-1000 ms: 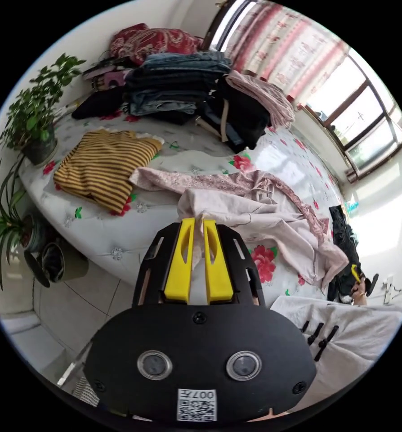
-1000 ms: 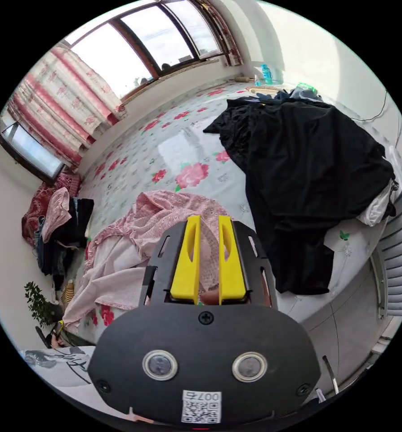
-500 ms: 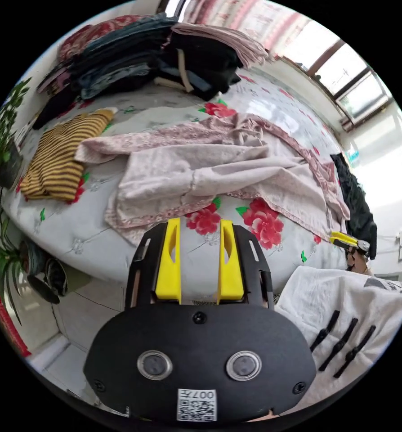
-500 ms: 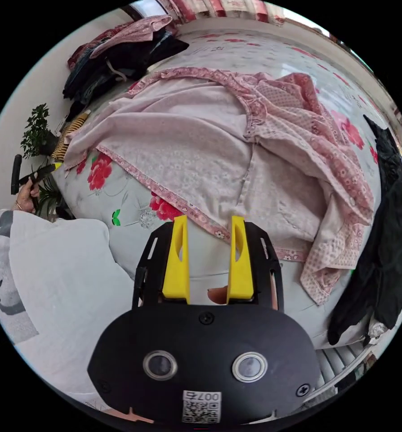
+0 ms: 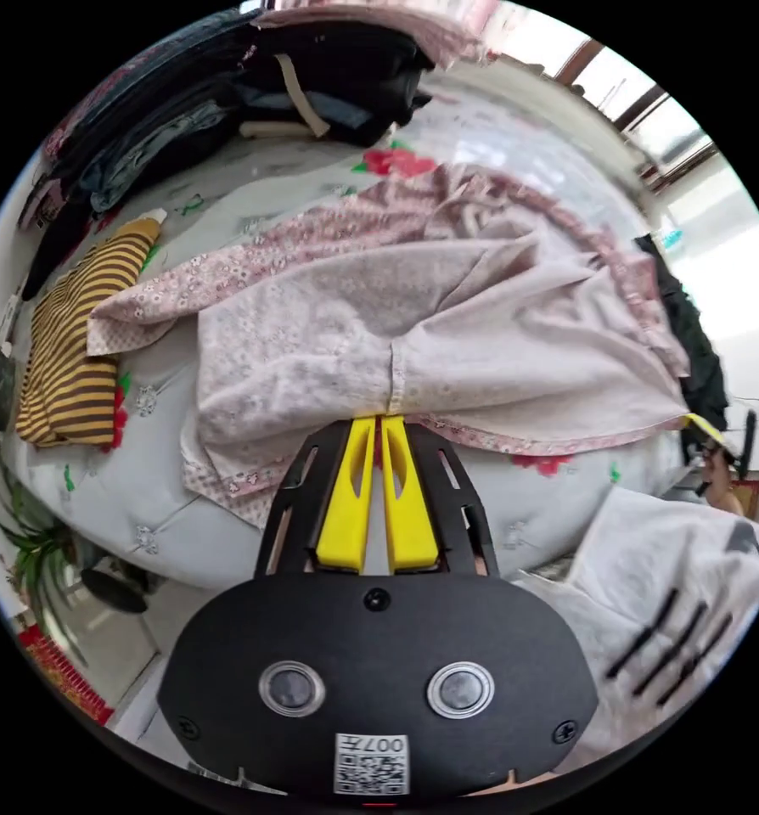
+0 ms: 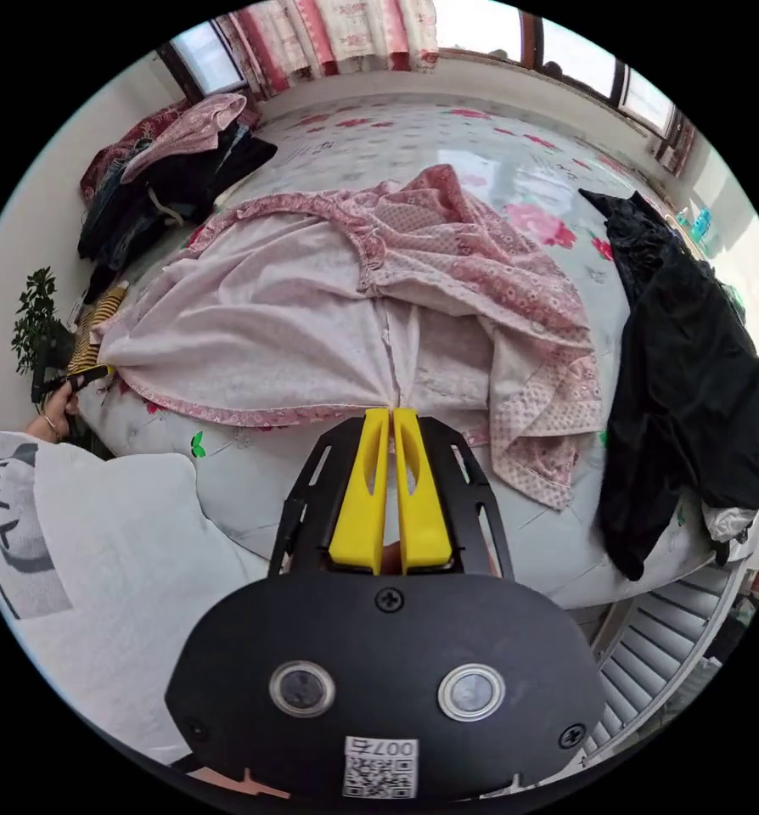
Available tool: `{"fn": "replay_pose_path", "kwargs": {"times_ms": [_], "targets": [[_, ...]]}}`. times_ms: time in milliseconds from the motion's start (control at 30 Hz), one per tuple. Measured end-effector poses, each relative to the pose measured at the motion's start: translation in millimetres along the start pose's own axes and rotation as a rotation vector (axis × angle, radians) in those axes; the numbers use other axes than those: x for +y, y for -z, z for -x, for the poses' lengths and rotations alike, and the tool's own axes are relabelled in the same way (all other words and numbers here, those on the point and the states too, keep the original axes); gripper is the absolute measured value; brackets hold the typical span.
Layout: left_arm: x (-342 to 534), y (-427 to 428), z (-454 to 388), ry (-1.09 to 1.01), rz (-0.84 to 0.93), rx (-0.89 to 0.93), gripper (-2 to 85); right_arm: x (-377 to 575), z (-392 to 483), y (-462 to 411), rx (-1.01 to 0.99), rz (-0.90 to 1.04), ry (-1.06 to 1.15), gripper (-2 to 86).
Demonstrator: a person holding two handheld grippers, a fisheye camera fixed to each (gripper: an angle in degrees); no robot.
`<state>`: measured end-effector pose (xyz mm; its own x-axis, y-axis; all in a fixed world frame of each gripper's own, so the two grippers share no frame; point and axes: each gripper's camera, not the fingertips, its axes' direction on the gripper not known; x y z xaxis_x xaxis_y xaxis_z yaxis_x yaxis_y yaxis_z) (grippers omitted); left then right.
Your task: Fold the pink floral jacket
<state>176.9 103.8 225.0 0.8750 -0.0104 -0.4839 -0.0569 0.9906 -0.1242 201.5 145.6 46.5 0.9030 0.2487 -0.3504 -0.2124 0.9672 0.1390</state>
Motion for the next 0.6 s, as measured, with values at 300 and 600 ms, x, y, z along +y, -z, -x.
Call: {"fn": "replay_pose_path", "kwargs": {"times_ms": [300,600], "targets": [[69.4,209.1,37.9,-0.169,-0.325,0.256,-1.0,32.5,-7.3,141.6,-0.102,-0.218,0.062,-0.3],[-172.3,164.0,63.8,-0.079,-0.320,0.324,-1.0,-173.1,-33.6,102.7,0.016,-0.180,0.001,-0.3]]}}
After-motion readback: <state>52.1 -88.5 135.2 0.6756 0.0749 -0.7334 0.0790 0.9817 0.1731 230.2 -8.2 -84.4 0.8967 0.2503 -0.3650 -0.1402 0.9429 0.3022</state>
